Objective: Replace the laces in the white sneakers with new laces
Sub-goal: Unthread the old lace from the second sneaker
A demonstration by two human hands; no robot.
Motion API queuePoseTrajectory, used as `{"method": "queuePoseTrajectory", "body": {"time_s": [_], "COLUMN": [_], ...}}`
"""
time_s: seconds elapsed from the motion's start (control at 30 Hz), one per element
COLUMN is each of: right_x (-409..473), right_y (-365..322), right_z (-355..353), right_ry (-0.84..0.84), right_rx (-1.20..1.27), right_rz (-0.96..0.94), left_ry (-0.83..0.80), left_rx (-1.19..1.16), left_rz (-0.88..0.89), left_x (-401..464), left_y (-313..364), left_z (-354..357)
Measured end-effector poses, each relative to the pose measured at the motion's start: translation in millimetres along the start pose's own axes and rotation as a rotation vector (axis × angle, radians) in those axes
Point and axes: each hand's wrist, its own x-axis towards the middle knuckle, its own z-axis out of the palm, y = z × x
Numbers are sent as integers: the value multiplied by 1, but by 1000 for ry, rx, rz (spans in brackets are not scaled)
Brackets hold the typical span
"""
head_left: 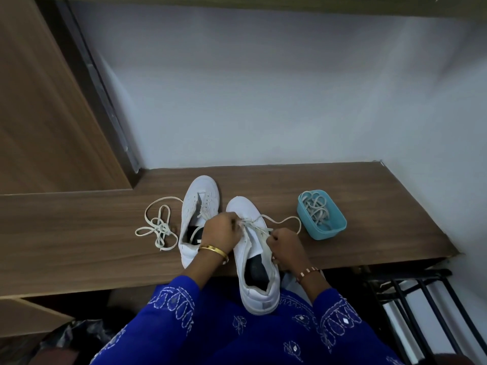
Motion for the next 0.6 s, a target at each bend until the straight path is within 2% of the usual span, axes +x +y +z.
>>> {"method": "queuePoseTrajectory", "body": {"time_s": [0.07,0.13,0.2,0.3,0.4,0.47,0.53,0.6], "right_x": [0,1,1,0,-2,-5,-6,-5], "right_y": [2,3,2,1,-2,-4,-6,-6], "right_z": [1,1,2,5,8,8,9,11], "right_ry": [15,21,21,39,69,88,97,91], "right_rx": [15,24,8,6,5,-39,-99,-131], "right_rz": [11,29,34,17,6,-23,-80,-123], "left_ry": [139,224,246,238,227,131,9,-36], "left_rx": [-285,-395,-283,65,215,163,53,6], "left_rz": [-90,-113,-57,22,162,237,185,109], "left_x": [-1,1,2,-2,-14,-27,-39,-46], "left_y": [-3,-9,-13,-17,-8,1,7,5], "left_z": [-7,-12,-15,-9,0,8,15,22]}}
